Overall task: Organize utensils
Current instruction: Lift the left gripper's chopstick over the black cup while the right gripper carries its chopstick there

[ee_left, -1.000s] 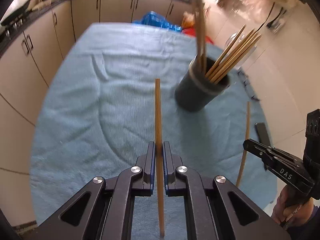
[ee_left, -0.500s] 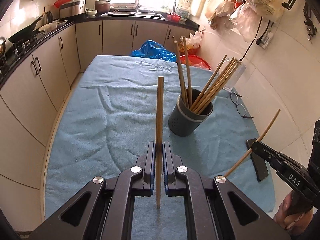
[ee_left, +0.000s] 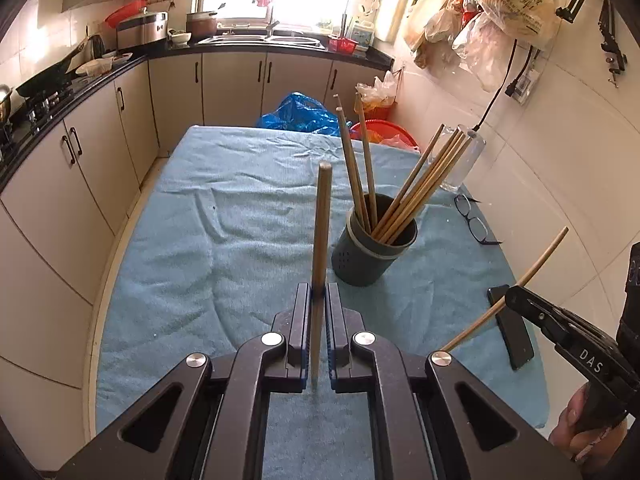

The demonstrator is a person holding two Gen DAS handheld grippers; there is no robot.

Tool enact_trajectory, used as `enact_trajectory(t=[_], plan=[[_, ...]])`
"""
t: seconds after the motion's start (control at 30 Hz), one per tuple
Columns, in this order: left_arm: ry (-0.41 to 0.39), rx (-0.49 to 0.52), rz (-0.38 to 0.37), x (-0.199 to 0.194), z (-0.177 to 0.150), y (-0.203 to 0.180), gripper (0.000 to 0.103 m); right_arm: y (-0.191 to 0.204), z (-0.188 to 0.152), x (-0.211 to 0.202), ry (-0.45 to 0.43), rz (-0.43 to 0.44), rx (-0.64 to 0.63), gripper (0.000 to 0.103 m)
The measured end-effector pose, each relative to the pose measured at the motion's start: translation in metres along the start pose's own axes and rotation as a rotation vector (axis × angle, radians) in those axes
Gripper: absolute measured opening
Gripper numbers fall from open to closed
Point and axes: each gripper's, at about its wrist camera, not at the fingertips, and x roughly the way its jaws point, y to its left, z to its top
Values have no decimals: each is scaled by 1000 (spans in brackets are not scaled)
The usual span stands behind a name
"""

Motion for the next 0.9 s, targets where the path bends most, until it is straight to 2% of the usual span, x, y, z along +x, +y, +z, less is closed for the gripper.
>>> enact_trajectory(t=[0.9], plan=[[-38,62,57,-5,2,-15,6,-4,10,-11,-23,19,34,8]])
